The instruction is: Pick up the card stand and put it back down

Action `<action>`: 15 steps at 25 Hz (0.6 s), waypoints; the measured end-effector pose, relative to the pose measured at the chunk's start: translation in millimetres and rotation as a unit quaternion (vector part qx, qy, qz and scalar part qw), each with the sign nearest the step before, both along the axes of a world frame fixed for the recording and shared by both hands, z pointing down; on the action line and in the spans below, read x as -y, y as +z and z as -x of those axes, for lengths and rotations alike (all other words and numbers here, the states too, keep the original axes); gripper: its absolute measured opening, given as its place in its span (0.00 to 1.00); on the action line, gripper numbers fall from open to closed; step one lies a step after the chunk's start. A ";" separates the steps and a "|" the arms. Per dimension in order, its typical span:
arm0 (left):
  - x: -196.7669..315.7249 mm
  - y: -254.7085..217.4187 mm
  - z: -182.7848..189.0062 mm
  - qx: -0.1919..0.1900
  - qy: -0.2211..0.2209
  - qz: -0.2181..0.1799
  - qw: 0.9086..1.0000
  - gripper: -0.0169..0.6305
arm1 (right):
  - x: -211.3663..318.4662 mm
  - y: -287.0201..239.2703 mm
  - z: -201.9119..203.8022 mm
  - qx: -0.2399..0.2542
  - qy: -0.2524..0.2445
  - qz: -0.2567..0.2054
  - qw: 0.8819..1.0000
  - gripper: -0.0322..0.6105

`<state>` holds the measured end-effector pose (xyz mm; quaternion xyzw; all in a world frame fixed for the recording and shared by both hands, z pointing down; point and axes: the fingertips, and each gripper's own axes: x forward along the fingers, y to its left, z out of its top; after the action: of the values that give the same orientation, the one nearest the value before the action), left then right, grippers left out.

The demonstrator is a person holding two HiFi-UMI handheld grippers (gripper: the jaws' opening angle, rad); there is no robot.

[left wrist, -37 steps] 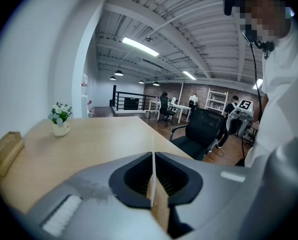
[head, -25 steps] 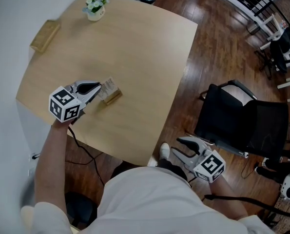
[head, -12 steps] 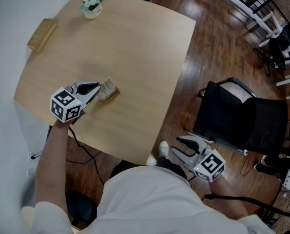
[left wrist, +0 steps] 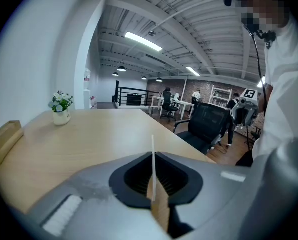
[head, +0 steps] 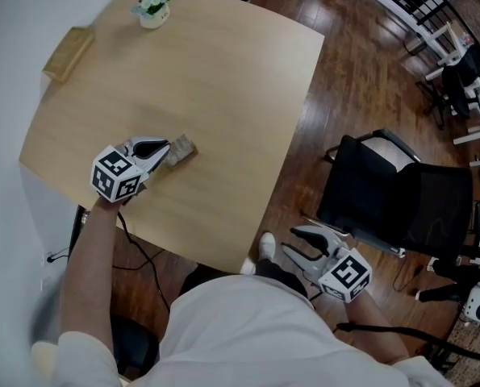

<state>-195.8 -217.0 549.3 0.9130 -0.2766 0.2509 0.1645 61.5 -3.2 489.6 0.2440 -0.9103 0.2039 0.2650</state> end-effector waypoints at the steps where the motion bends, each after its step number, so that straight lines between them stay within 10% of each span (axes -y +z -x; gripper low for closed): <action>1: 0.0 1.3 0.2 0.001 0.000 0.000 1.000 0.06 | 0.3 -0.3 0.5 -0.001 0.000 0.000 1.000 0.28; 15: 2.9 -7.3 4.9 -0.005 -0.014 -0.023 1.000 0.10 | 1.9 -3.1 9.9 -0.004 -0.012 -0.004 1.000 0.28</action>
<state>-200.7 -219.8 542.0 0.9138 -0.2940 0.2375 0.1484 51.6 -5.1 486.5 0.2349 -0.9128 0.1960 0.2706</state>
